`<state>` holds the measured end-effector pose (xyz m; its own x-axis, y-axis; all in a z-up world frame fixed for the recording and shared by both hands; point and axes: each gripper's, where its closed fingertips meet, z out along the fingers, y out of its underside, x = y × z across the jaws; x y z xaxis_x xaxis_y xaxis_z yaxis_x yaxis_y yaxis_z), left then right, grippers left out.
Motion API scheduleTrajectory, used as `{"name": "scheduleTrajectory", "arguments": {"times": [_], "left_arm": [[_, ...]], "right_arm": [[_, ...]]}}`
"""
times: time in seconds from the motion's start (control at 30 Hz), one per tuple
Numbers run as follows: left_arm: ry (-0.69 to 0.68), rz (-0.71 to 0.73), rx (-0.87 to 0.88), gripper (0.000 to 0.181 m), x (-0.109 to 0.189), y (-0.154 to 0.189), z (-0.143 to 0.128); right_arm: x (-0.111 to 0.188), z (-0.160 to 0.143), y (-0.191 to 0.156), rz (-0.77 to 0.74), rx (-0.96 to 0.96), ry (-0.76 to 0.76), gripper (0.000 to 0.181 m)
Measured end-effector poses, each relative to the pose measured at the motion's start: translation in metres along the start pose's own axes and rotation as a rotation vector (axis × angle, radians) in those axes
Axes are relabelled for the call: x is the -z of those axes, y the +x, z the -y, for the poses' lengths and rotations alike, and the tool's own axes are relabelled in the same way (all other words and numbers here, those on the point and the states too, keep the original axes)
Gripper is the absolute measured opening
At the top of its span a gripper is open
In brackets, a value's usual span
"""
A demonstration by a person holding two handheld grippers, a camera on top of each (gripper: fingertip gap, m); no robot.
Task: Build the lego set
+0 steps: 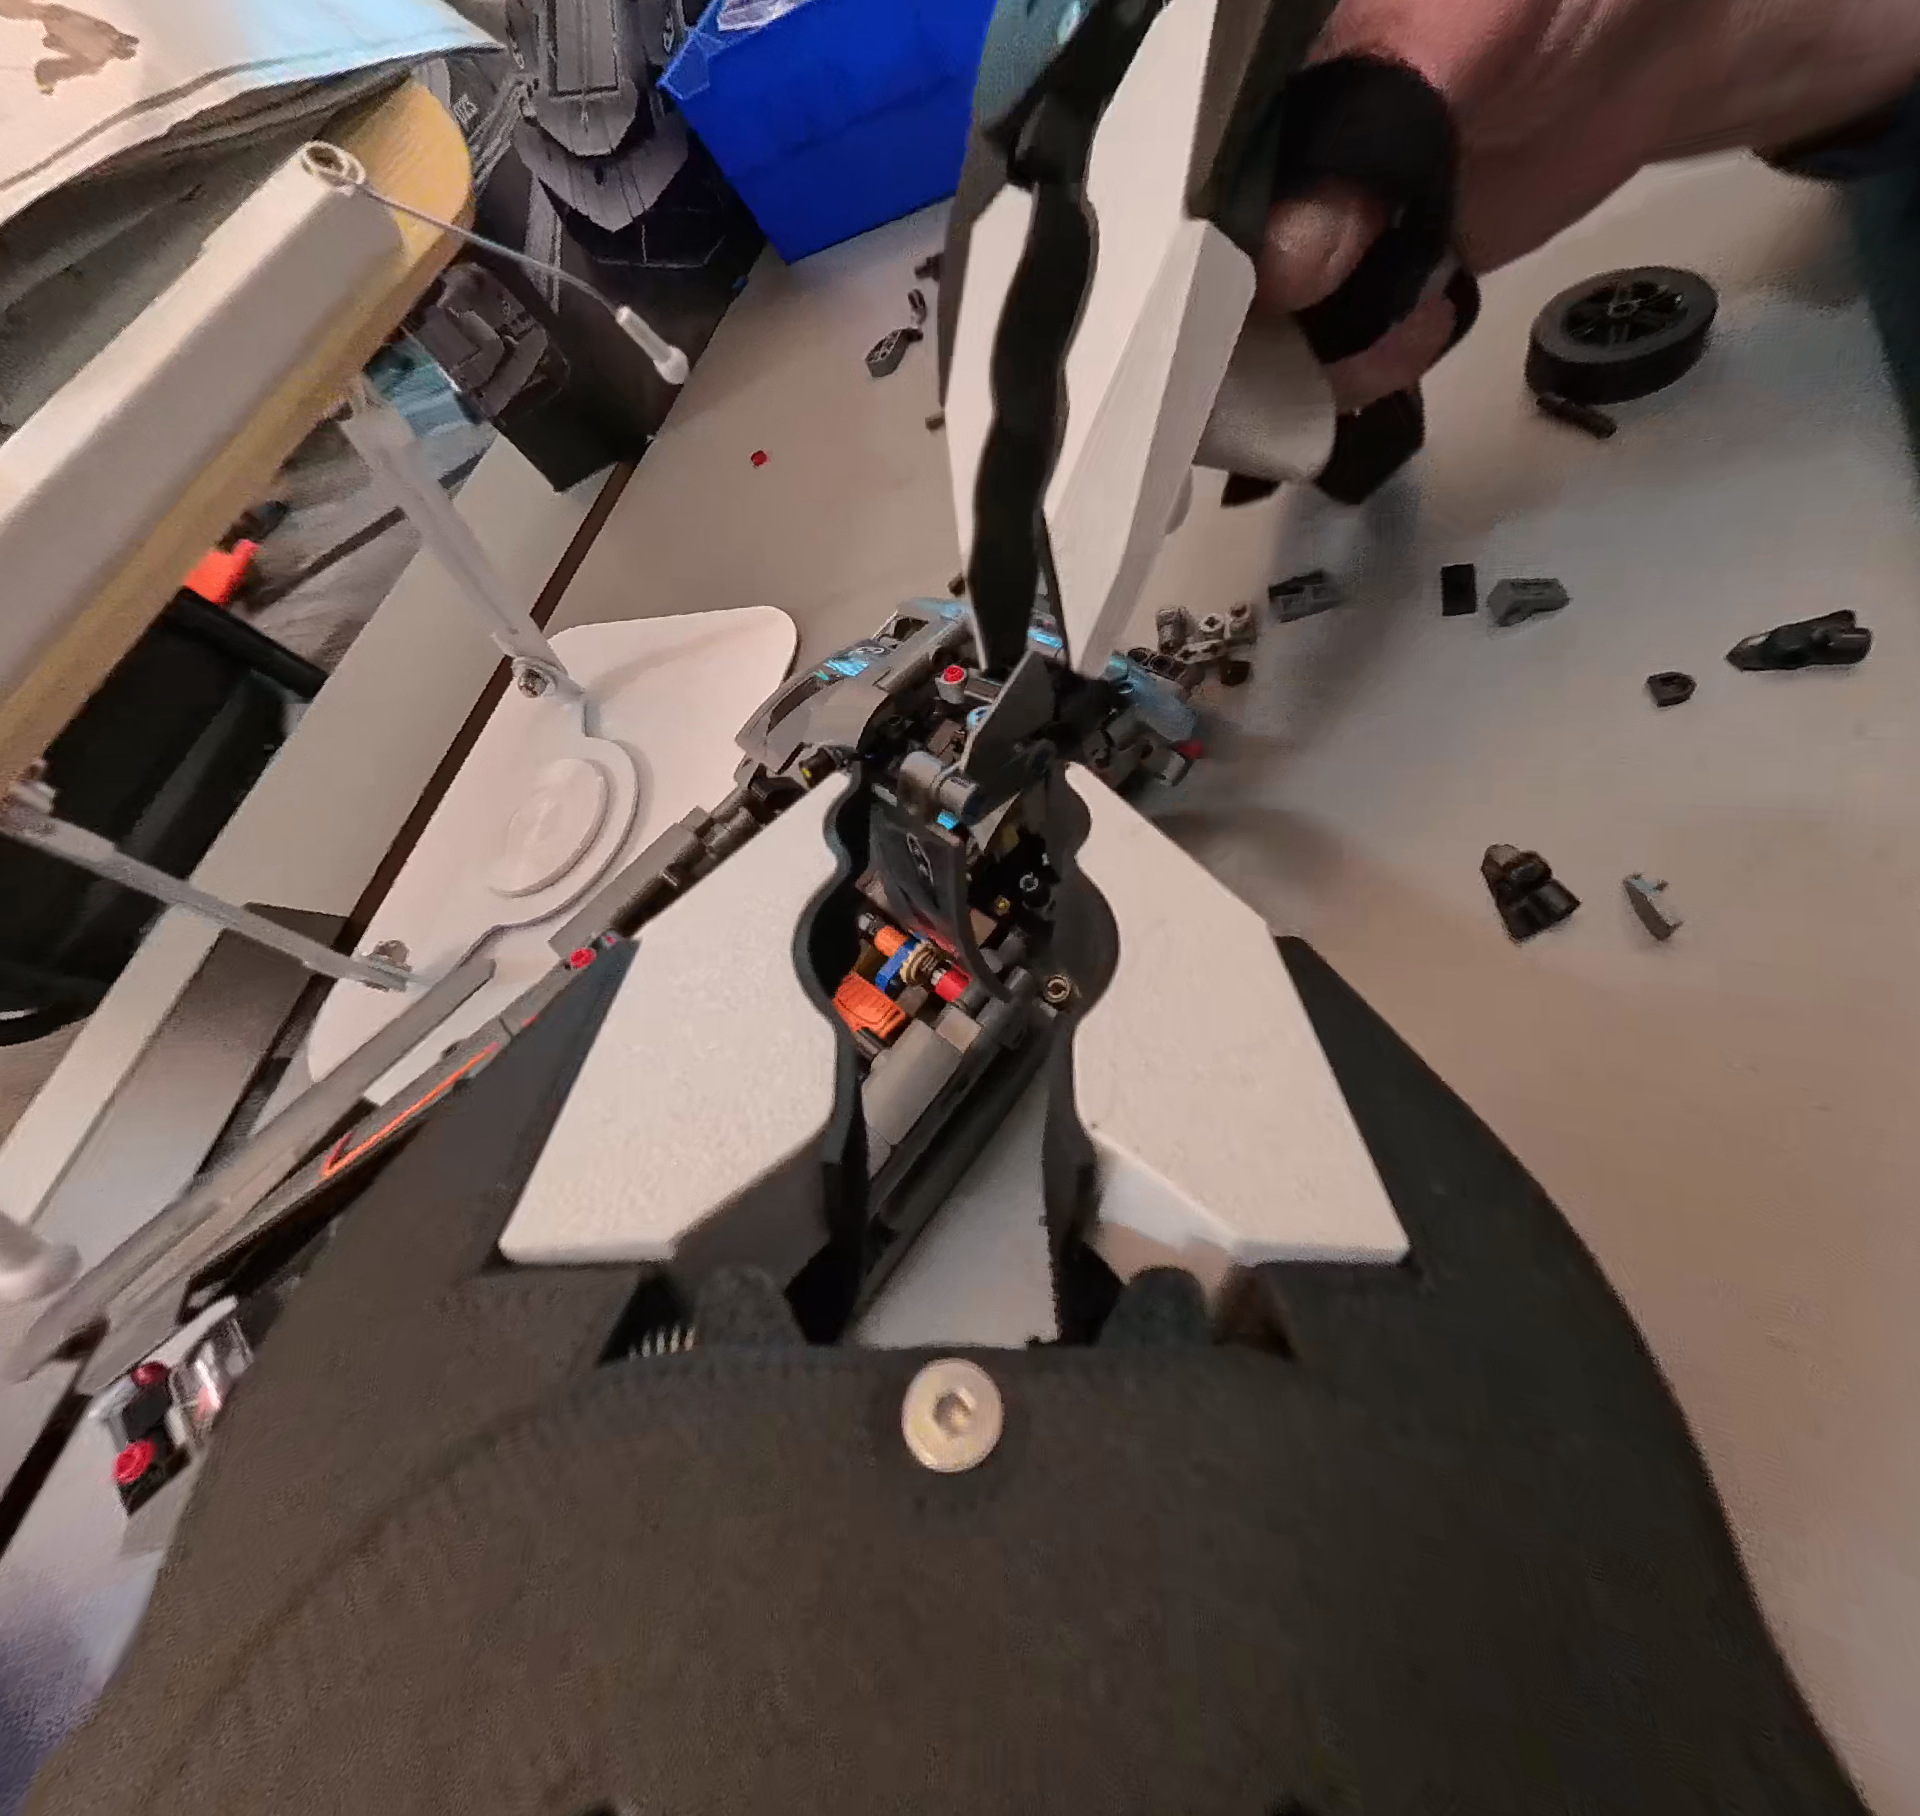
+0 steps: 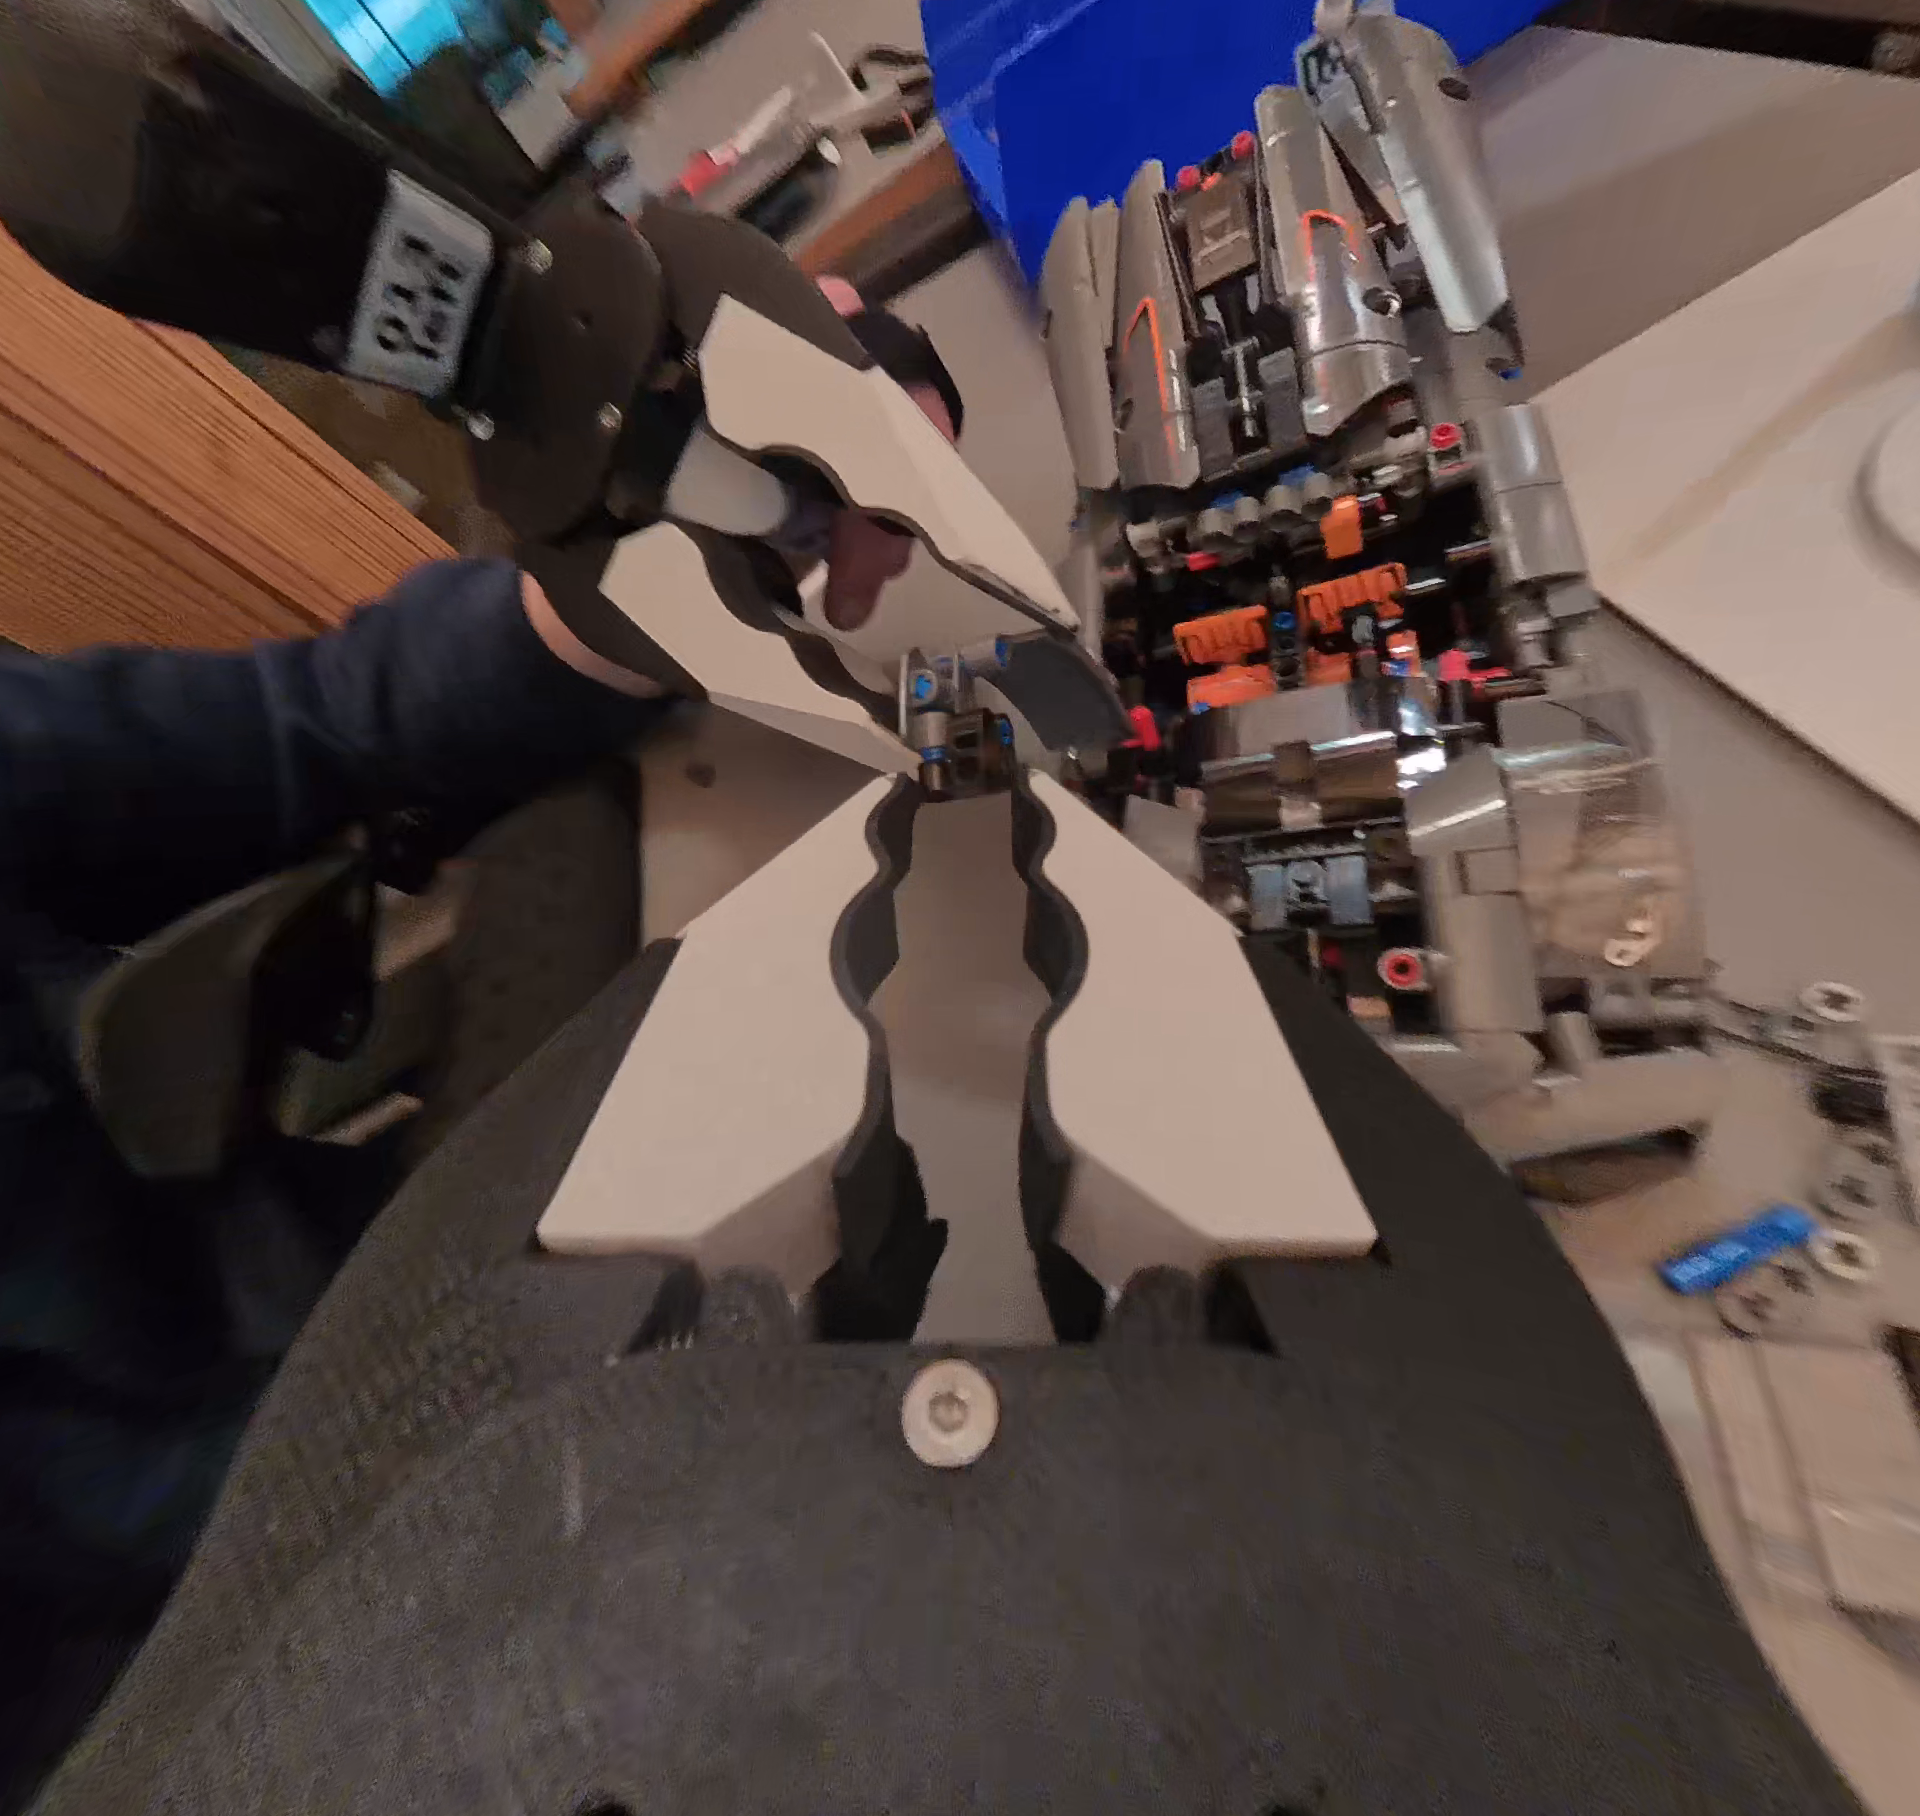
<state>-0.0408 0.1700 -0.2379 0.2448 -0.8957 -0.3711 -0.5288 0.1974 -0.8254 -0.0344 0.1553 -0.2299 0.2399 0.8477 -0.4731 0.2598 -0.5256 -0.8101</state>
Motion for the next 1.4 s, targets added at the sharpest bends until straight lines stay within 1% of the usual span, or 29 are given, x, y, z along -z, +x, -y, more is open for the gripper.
{"name": "scheduleTrajectory", "arguments": {"times": [0.13, 0.2, 0.27, 0.3, 0.33, 0.4, 0.53, 0.6, 0.67, 0.8, 0.87, 0.93, 0.97, 1.03, 1.13, 1.33, 1.4], "left_arm": [[0.024, -0.032, 0.062, 0.029, 0.005, -0.005, -0.003], [0.018, -0.034, 0.069, 0.028, 0.007, -0.007, -0.004], [0.015, -0.034, 0.074, 0.028, 0.009, -0.008, -0.005], [0.017, -0.034, 0.079, 0.027, 0.009, -0.009, -0.006], [0.021, -0.035, 0.084, 0.027, 0.009, -0.009, -0.006], [0.029, -0.041, 0.099, 0.027, 0.009, -0.01, -0.006], [0.047, -0.058, 0.147, 0.027, 0.01, -0.012, -0.006], [0.057, -0.068, 0.174, 0.027, 0.01, -0.012, -0.007], [0.064, -0.07, 0.202, 0.027, 0.01, -0.015, -0.008], [0.08, -0.092, 0.236, 0.027, 0.01, -0.015, -0.007], [0.08, -0.094, 0.243, 0.027, 0.01, -0.014, -0.007], [0.08, -0.095, 0.249, 0.027, 0.01, -0.015, -0.007], [0.08, -0.098, 0.252, 0.027, 0.01, -0.015, -0.008], [0.08, -0.099, 0.254, 0.027, 0.01, -0.015, -0.008], [0.08, -0.1, 0.257, 0.027, 0.01, -0.015, -0.008], [0.076, -0.094, 0.249, 0.027, 0.01, -0.016, -0.009], [0.076, -0.095, 0.25, 0.026, 0.011, -0.017, -0.009]], "right_arm": [[-0.007, 0.003, 0.0, 0.012, -0.026, -0.013, 0.024], [-0.01, -0.002, 0.003, -0.042, 0.048, -0.051, 0.026], [-0.009, -0.001, 0.006, -0.14, 0.202, -0.072, 0.035], [-0.005, 0.002, 0.01, -0.228, 0.326, -0.077, 0.037], [0.0, 0.007, 0.014, -0.337, 0.483, -0.085, 0.036], [0.003, 0.016, 0.01, -0.488, 0.769, -0.086, 0.039], [-0.009, 0.015, 0.011, -0.658, 1.084, -0.163, 0.039], [-0.011, 0.019, 0.012, -0.735, 1.197, -0.174, 0.029], [-0.014, 0.018, 0.014, -0.764, 1.236, -0.189, 0.016], [-0.016, 0.019, 0.017, -0.828, 1.311, -0.213, 0.017], [-0.017, 0.017, 0.016, -0.831, 1.333, -0.228, 0.022], [-0.02, 0.014, 0.015, -0.826, 1.356, -0.247, 0.031], [-0.02, 0.015, 0.016, -0.838, 1.365, -0.249, 0.032], [-0.018, 0.019, 0.017, -0.868, 1.375, -0.245, 0.019], [-0.016, 0.02, 0.016, -0.88, 1.389, -0.259, 0.015], [-0.017, 0.022, 0.015, -0.867, 1.392, -0.279, 0.014], [-0.017, 0.021, 0.016, -0.83, 1.341, -0.261, 0.015]]}}
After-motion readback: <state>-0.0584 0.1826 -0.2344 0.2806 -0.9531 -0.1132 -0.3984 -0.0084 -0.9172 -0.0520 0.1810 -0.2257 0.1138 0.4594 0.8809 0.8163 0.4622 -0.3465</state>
